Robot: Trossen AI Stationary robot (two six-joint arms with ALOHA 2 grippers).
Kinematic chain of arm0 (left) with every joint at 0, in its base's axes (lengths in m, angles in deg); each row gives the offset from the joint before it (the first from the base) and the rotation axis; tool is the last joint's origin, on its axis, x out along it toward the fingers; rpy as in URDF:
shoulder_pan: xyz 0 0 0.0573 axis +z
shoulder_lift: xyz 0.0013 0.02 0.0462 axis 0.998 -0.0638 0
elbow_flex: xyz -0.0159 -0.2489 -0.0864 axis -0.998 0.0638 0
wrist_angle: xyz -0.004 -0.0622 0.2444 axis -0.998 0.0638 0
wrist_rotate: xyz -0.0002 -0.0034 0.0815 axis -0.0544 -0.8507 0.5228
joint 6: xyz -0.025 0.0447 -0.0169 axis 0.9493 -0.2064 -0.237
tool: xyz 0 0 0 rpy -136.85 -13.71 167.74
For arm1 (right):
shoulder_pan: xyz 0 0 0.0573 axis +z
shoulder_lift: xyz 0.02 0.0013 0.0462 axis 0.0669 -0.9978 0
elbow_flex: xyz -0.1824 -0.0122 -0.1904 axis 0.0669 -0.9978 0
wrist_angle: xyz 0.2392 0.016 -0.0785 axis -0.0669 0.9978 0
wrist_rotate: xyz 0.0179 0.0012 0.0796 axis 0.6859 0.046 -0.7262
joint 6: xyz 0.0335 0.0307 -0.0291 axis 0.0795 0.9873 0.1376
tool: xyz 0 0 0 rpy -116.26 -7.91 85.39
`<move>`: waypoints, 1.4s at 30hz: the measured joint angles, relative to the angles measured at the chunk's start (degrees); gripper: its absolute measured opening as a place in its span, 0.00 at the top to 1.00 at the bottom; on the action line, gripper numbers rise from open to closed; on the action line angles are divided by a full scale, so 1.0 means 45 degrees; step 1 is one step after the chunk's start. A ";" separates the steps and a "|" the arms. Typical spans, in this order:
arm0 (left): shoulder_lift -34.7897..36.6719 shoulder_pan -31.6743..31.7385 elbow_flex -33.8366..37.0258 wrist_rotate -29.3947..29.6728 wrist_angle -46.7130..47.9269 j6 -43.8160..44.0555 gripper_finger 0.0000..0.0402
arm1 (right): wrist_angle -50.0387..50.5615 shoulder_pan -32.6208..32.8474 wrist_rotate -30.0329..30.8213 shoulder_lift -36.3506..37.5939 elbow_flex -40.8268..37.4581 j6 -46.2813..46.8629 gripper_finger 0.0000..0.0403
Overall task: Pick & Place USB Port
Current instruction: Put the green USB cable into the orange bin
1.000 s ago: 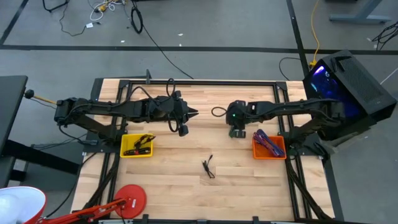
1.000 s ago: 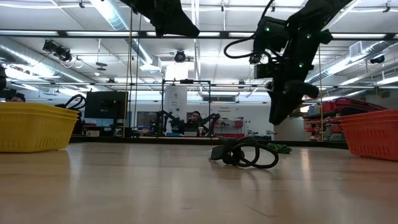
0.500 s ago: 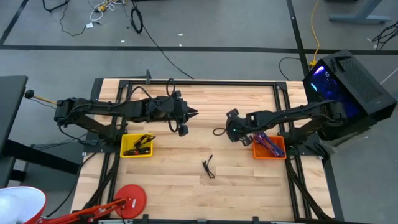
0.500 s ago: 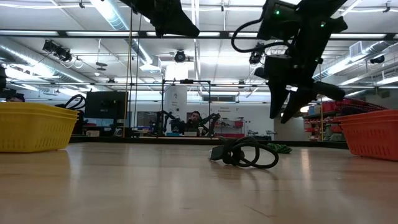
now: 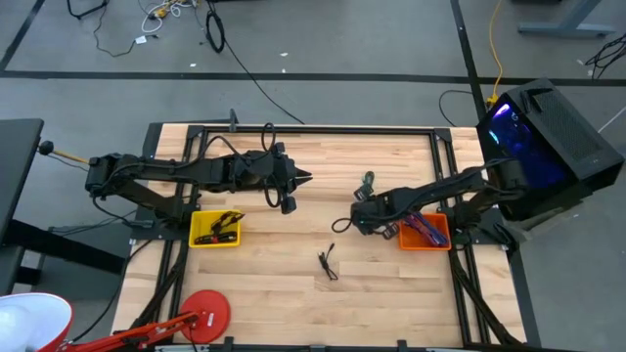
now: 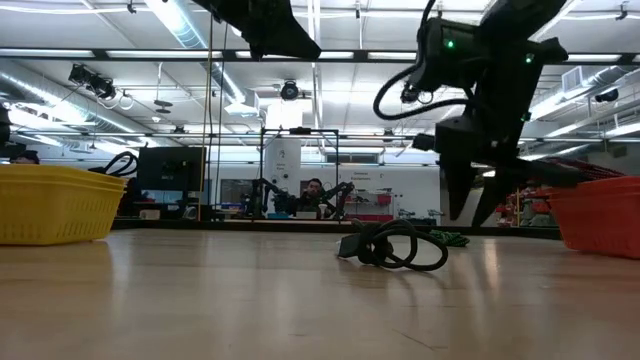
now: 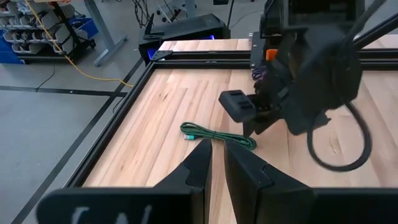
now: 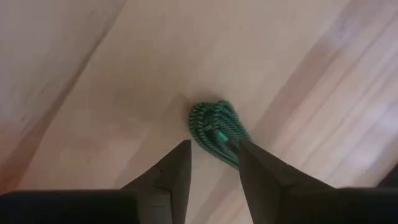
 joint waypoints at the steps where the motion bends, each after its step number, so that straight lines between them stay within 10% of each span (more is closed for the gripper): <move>1: 0.0000 0.0004 0.0000 0.0000 0.0000 -0.0004 0.88 | -0.0025 -0.0010 -0.0035 -0.0140 0.0000 0.0156 0.67; 27: 0.0000 0.0004 0.0000 0.0005 0.0000 -0.0029 0.88 | -0.1122 -0.0061 -0.0436 -0.0858 0.0000 0.2255 0.68; 35: 0.0000 0.0004 0.0000 0.0000 0.0000 -0.0009 0.88 | -0.1070 -0.0063 -0.0715 -0.0960 0.0000 0.3276 0.96; 42: 0.0000 0.0004 0.0000 0.0002 0.0000 0.0001 0.88 | -0.0744 -0.0063 -0.0487 -0.1033 0.0024 0.3792 0.99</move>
